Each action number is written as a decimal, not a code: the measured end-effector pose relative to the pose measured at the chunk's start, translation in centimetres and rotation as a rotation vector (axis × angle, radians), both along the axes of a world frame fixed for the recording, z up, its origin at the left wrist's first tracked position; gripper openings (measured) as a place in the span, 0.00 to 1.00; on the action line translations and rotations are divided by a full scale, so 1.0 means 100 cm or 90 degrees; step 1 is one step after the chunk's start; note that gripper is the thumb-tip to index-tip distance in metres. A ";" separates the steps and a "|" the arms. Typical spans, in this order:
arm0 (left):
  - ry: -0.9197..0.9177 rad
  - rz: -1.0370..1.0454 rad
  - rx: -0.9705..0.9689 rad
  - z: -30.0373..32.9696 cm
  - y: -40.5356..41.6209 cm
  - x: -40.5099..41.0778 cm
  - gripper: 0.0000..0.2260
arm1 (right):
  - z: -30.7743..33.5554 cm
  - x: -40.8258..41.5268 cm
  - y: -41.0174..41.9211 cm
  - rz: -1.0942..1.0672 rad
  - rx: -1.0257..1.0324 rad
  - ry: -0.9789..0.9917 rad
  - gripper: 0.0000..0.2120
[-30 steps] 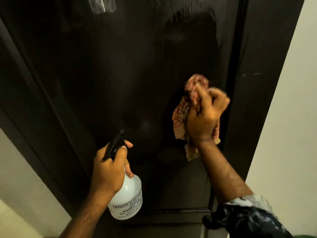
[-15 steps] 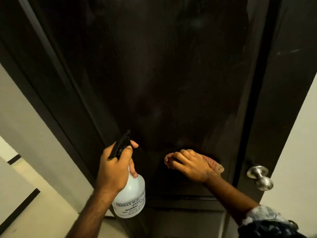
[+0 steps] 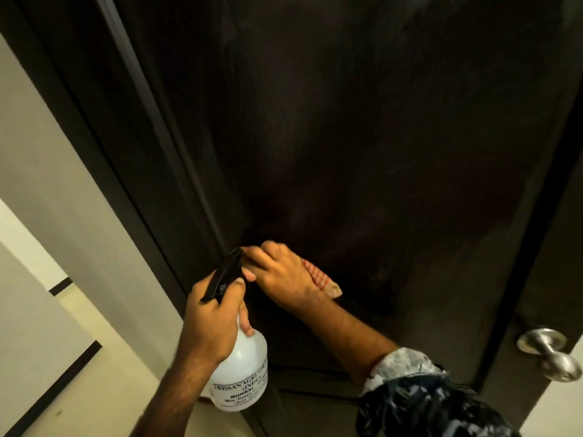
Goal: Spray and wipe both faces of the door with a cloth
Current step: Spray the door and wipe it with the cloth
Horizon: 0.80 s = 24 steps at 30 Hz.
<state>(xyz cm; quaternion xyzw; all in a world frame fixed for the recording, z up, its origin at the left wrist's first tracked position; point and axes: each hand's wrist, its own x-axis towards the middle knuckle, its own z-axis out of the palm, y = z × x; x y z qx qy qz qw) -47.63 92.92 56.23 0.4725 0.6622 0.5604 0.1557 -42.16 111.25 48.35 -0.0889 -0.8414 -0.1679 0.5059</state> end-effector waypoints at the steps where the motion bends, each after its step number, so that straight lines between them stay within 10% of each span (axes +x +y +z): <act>1: -0.002 0.002 0.004 0.001 0.002 -0.002 0.17 | -0.020 -0.003 0.001 0.007 0.011 -0.029 0.11; 11: -0.047 -0.103 -0.003 -0.014 0.023 0.009 0.15 | -0.120 0.141 0.014 -0.075 -0.058 -0.296 0.13; 24: -0.011 -0.233 -0.052 -0.025 0.061 0.100 0.15 | 0.034 0.383 0.043 -0.387 -0.365 0.403 0.06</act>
